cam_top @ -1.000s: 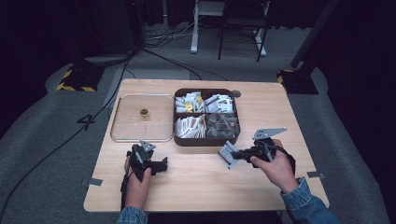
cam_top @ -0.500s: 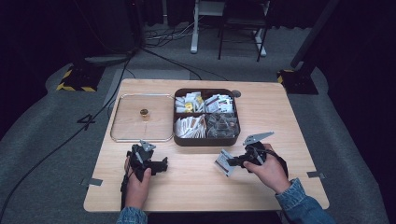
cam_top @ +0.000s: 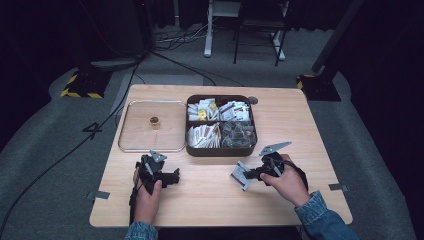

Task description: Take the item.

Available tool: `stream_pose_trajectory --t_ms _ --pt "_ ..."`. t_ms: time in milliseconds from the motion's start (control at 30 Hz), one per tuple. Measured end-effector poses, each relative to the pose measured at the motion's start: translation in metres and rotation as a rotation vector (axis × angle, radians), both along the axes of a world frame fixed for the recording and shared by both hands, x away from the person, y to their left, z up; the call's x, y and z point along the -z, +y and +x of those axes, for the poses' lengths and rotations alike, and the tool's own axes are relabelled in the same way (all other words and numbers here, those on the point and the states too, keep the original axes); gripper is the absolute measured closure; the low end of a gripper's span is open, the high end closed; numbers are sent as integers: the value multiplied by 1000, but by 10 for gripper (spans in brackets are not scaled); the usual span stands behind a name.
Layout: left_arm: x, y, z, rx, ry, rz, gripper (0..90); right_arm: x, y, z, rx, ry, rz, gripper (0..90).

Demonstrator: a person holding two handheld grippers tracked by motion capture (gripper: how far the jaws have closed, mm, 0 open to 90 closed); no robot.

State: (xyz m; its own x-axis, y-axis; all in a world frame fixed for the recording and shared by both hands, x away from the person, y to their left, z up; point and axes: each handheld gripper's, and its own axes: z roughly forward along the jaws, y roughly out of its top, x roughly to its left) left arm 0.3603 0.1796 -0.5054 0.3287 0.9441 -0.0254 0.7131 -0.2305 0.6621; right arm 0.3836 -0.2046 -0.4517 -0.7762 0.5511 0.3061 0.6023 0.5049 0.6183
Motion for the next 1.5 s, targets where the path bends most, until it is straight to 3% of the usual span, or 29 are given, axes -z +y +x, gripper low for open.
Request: stream_pose_trajectory --t_ms 200,300,367,400,433,567,633,1000,1267,1400,1500 --pt "0 0 0 0 0 0 0 1 -1 1 19 -3 2 730" --pt "0 0 0 0 0 0 0 2 -3 4 55 -20 41 602" --pt "0 0 0 0 0 0 0 3 -6 8 83 -65 49 521" --pt "0 0 0 0 0 1 0 3 -6 8 83 -65 49 521" --pt "0 0 0 0 0 1 0 5 -9 11 93 -95 32 499" --pt "0 0 0 2 0 4 0 7 -12 13 110 -116 23 500" --pt "0 0 0 0 1 1 0 5 -12 12 116 -134 45 501" --pt "0 0 0 0 0 0 0 -5 -14 11 107 -176 60 495" --pt "0 0 0 0 1 1 0 -26 -28 8 103 -248 73 472" --pt "0 0 0 -1 0 1 0 -36 -38 6 92 -301 42 434" --pt "0 0 0 0 0 0 0 -39 -44 6 98 -313 34 425"
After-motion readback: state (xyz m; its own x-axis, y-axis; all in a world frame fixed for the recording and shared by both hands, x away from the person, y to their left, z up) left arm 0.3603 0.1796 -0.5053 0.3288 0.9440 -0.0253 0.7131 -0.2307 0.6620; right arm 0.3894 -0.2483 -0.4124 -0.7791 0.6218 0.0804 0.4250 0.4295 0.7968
